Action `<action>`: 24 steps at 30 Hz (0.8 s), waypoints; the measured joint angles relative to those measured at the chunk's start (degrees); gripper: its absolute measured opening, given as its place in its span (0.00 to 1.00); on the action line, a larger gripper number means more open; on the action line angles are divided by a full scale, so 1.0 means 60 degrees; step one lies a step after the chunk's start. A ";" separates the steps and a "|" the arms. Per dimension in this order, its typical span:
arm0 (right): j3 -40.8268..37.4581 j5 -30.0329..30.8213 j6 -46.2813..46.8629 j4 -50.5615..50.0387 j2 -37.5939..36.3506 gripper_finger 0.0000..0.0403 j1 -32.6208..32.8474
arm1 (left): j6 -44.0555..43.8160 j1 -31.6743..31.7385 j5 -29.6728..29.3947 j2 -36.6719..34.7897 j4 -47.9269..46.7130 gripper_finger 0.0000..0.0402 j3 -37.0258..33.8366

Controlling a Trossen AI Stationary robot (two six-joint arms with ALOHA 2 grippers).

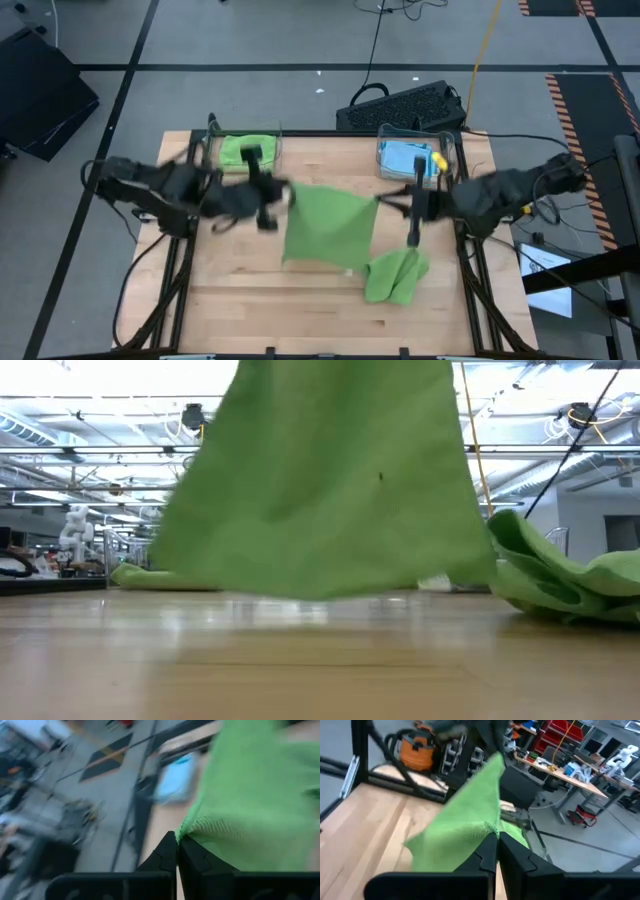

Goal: Fold microfiber towels
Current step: Fold the left green microfiber cloth

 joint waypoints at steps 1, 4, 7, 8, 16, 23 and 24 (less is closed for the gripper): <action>0.0148 -0.0472 -0.0099 -0.0094 -0.0096 0.02 -0.0418 | 0.0220 0.0428 -0.0002 0.0002 -0.0235 0.01 0.0235; 0.0216 -0.1627 -0.0260 -0.0259 -0.0300 0.02 -0.1715 | 0.0376 0.1687 0.0302 0.0044 -0.0872 0.01 0.0649; 0.0147 -0.2514 0.0388 -0.0907 -0.0309 0.02 -0.2492 | -0.0004 0.2322 0.1771 0.0022 -0.1301 0.01 0.0568; 0.0036 -0.2786 0.0602 -0.1027 -0.0306 0.02 -0.2530 | -0.0153 0.2264 0.2215 0.0033 -0.1600 0.01 0.0521; -0.0421 -0.2860 0.1359 -0.0449 -0.0277 0.01 -0.1051 | -0.1489 -0.0402 0.1930 0.0083 -0.2000 0.01 0.0365; 0.0231 -0.0071 0.1260 -0.0017 0.0043 0.01 0.1105 | -0.2766 -0.2272 0.0262 0.0080 -0.1767 0.01 0.0365; 0.0345 0.0141 0.1327 -0.0015 0.0172 0.01 0.1338 | -0.2924 -0.2424 0.0211 0.0080 -0.1649 0.01 0.0365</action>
